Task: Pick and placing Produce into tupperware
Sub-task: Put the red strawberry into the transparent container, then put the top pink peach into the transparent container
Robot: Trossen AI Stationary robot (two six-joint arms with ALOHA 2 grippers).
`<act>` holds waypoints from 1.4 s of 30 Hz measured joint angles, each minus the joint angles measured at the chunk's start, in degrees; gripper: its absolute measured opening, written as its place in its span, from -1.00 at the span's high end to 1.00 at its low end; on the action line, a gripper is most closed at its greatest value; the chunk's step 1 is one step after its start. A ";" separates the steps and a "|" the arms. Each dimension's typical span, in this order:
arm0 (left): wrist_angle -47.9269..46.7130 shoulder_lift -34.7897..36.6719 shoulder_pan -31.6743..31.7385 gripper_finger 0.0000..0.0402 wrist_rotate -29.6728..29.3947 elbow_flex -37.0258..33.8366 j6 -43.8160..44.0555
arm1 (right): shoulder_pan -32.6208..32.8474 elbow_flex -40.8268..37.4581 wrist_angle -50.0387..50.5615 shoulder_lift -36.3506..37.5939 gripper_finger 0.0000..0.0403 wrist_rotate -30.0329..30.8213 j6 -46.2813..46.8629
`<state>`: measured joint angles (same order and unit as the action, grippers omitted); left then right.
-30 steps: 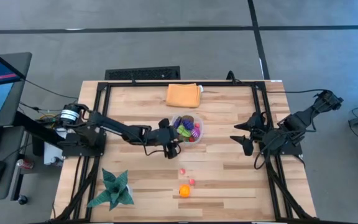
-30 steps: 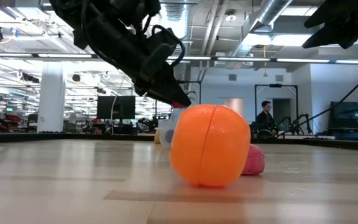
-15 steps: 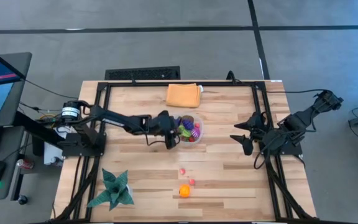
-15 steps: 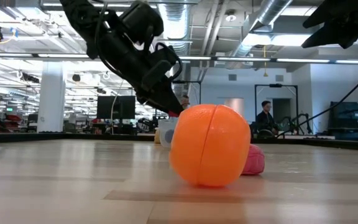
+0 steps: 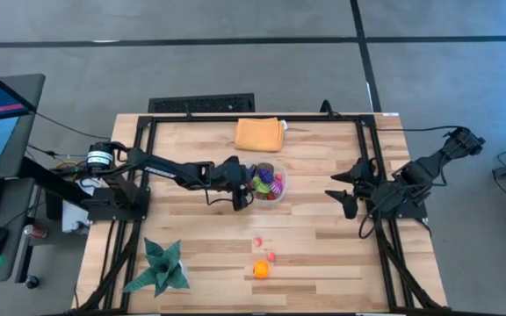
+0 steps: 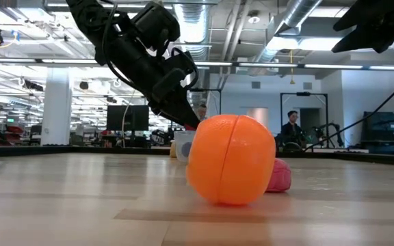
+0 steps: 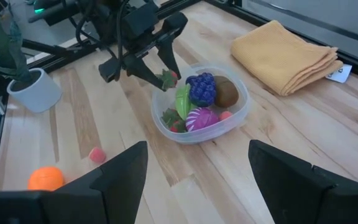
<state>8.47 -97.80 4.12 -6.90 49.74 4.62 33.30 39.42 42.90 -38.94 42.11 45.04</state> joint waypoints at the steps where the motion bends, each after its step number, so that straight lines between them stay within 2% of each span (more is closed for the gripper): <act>1: -0.09 0.00 0.01 0.17 -0.02 0.00 0.00 | 0.00 0.00 0.02 0.00 -0.50 0.00 0.02; 7: -0.02 0.00 0.02 0.02 -0.04 0.00 -0.04 | 0.00 0.00 0.00 -0.02 -0.50 0.00 0.02; 14: -0.33 0.49 0.62 -0.03 1.05 2.73 -3.12 | 0.00 0.00 -0.02 -0.02 -0.50 0.00 0.04; 19: -9.88 0.96 1.46 -0.03 2.32 10.84 -9.46 | -0.02 0.00 -0.01 -0.07 -0.50 -0.02 0.41; 24: -23.04 0.96 1.37 -0.03 8.72 19.71 -15.22 | 0.00 0.00 -0.02 -0.07 -0.50 -0.08 0.56; 31: -31.72 0.96 -3.53 -0.03 15.84 22.60 -19.70 | 0.00 0.00 -0.02 -0.07 -0.50 -0.17 0.54; 38: -30.95 0.96 -8.51 -0.03 16.09 22.60 -20.70 | -0.04 0.00 0.00 -0.07 -0.50 -0.07 -0.34; 42: -31.25 -1.45 -10.11 -0.03 16.97 22.72 -20.70 | -0.04 0.00 0.00 -0.07 -0.50 0.07 -0.45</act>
<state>-22.78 -99.25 -5.99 10.07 72.45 -16.08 33.26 39.42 42.89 -39.00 42.17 44.59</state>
